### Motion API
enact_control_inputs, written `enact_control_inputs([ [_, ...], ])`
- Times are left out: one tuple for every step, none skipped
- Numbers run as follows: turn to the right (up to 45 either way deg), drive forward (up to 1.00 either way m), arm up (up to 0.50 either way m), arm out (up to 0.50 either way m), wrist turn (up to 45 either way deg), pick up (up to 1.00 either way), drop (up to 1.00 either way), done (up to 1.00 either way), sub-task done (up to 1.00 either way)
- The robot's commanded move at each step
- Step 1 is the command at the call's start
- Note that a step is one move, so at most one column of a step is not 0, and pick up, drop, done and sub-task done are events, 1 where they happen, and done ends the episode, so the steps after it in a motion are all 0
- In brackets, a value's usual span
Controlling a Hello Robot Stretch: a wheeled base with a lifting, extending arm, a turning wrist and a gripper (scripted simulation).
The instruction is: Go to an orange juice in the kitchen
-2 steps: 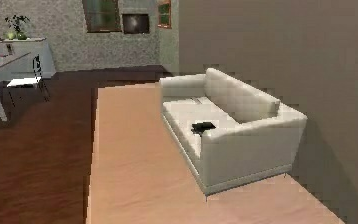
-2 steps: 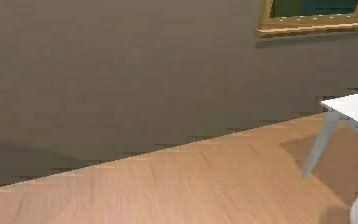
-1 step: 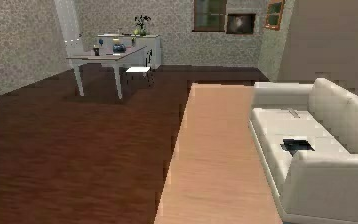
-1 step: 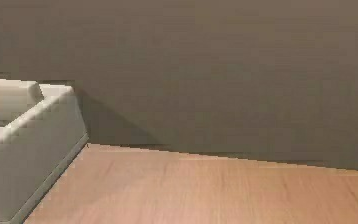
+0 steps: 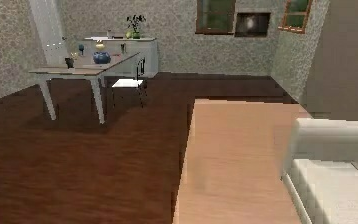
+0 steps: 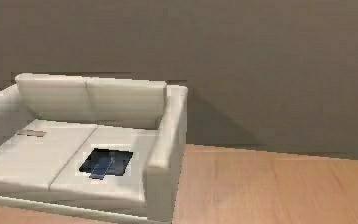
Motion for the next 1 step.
enact_control_inputs([
  [0.0,1.00,0.00,0.00,0.0,0.00,0.00,0.00,0.00],
])
